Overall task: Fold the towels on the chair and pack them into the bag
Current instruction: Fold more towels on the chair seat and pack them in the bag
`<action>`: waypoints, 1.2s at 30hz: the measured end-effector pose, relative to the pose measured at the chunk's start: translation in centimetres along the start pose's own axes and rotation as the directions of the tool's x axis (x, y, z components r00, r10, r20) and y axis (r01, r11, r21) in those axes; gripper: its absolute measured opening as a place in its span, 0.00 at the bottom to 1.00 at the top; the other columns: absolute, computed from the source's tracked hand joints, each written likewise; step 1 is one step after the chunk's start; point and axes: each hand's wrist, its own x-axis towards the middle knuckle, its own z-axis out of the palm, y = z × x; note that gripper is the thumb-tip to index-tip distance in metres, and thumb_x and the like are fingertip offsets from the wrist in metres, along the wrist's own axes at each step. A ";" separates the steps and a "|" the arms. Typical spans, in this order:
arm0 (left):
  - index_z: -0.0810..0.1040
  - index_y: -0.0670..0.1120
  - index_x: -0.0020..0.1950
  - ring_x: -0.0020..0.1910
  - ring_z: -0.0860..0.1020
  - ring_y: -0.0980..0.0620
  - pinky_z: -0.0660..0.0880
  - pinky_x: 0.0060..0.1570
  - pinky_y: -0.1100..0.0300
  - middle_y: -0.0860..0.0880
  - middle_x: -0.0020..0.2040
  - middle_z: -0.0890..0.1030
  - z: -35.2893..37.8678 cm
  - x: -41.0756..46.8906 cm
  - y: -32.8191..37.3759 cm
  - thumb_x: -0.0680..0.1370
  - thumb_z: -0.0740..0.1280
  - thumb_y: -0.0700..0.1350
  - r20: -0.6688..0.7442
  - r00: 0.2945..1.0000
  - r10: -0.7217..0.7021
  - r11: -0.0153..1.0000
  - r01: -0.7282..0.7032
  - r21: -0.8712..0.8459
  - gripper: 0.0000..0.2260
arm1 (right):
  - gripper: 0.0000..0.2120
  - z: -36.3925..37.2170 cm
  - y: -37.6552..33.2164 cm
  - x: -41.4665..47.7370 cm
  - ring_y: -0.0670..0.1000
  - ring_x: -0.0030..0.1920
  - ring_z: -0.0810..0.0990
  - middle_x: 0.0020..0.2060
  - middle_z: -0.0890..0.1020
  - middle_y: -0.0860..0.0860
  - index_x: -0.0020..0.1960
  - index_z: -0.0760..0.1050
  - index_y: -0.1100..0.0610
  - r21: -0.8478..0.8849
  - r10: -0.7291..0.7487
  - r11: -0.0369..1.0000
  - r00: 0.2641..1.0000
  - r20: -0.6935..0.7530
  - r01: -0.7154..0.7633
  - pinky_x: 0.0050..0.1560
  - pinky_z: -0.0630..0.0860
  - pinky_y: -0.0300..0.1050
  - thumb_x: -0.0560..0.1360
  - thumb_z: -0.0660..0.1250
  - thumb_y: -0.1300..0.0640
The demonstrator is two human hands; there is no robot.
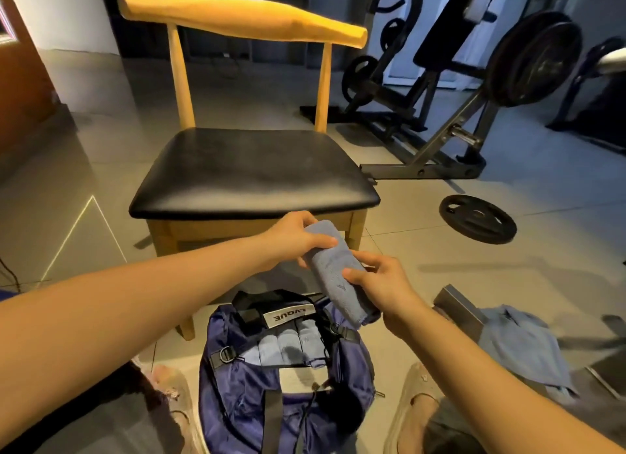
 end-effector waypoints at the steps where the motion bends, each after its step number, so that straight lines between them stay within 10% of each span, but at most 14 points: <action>1: 0.75 0.44 0.63 0.49 0.81 0.50 0.82 0.36 0.54 0.47 0.56 0.80 0.4 0.2 -0.6 0.76 0.76 0.50 0.034 0.999 -0.002 1.000 0.001 0.018 0.21 | 0.12 0.1 0.9 -0.2 0.50 0.48 0.85 0.49 0.87 0.52 0.59 0.83 0.55 -0.006 -0.001 1.000 0.999 -0.038 0.000 0.43 0.80 0.42 0.77 0.70 0.65; 11: 0.81 0.45 0.55 0.45 0.84 0.50 0.80 0.41 0.58 0.46 0.50 0.84 1.0 3.1 -8.9 0.75 0.75 0.59 0.341 0.904 -0.258 0.910 0.109 0.401 0.19 | 0.11 4.0 10.8 1.6 0.52 0.46 0.83 0.44 0.86 0.55 0.53 0.85 0.60 -0.171 0.149 0.973 0.988 -0.030 -0.152 0.45 0.77 0.45 0.76 0.67 0.68; 17: 0.79 0.50 0.54 0.49 0.79 0.45 0.75 0.43 0.53 0.49 0.51 0.82 0.3 6.8 -16.9 0.76 0.71 0.58 0.329 0.932 -0.156 0.339 -0.262 0.904 0.14 | 0.08 6.0 18.1 1.6 0.49 0.32 0.72 0.33 0.79 0.53 0.39 0.79 0.52 -0.396 0.266 0.875 0.960 -0.085 -0.277 0.32 0.67 0.42 0.75 0.66 0.61; 22: 0.79 0.49 0.56 0.55 0.77 0.45 0.71 0.52 0.51 0.47 0.54 0.80 5.0 8.8 -23.2 0.77 0.70 0.59 0.319 0.946 0.053 0.373 -0.315 0.873 0.16 | 0.08 8.3 21.4 2.9 0.50 0.29 0.64 0.30 0.72 0.52 0.44 0.80 0.61 -0.382 0.319 0.856 0.937 -0.139 -0.348 0.30 0.60 0.46 0.77 0.63 0.61; 25: 0.81 0.48 0.56 0.56 0.77 0.43 0.69 0.52 0.52 0.47 0.54 0.81 6.2 10.0 -24.8 0.81 0.65 0.54 0.261 0.960 0.099 0.431 -0.277 0.859 0.12 | 0.14 10.4 22.0 3.7 0.56 0.39 0.75 0.46 0.84 0.58 0.58 0.82 0.58 -0.311 0.330 0.880 0.933 -0.146 -0.360 0.37 0.64 0.44 0.78 0.61 0.61; 29: 0.81 0.48 0.53 0.48 0.78 0.42 0.70 0.41 0.53 0.47 0.48 0.81 4.0 12.0 -22.9 0.82 0.67 0.51 0.210 0.975 0.076 0.621 -0.211 0.755 0.07 | 0.20 13.1 21.0 5.4 0.62 0.62 0.79 0.64 0.81 0.59 0.73 0.73 0.58 -0.299 0.310 0.880 0.924 -0.226 -0.368 0.58 0.75 0.51 0.81 0.61 0.63; 36: 0.83 0.47 0.43 0.39 0.78 0.46 0.70 0.37 0.53 0.47 0.40 0.82 1.5 13.3 -22.2 0.82 0.67 0.51 0.231 0.973 0.007 0.783 -0.149 0.604 0.12 | 0.20 16.9 22.3 9.4 0.60 0.68 0.76 0.68 0.78 0.57 0.76 0.71 0.56 -0.268 0.235 0.907 0.919 -0.317 -0.325 0.66 0.72 0.52 0.84 0.62 0.60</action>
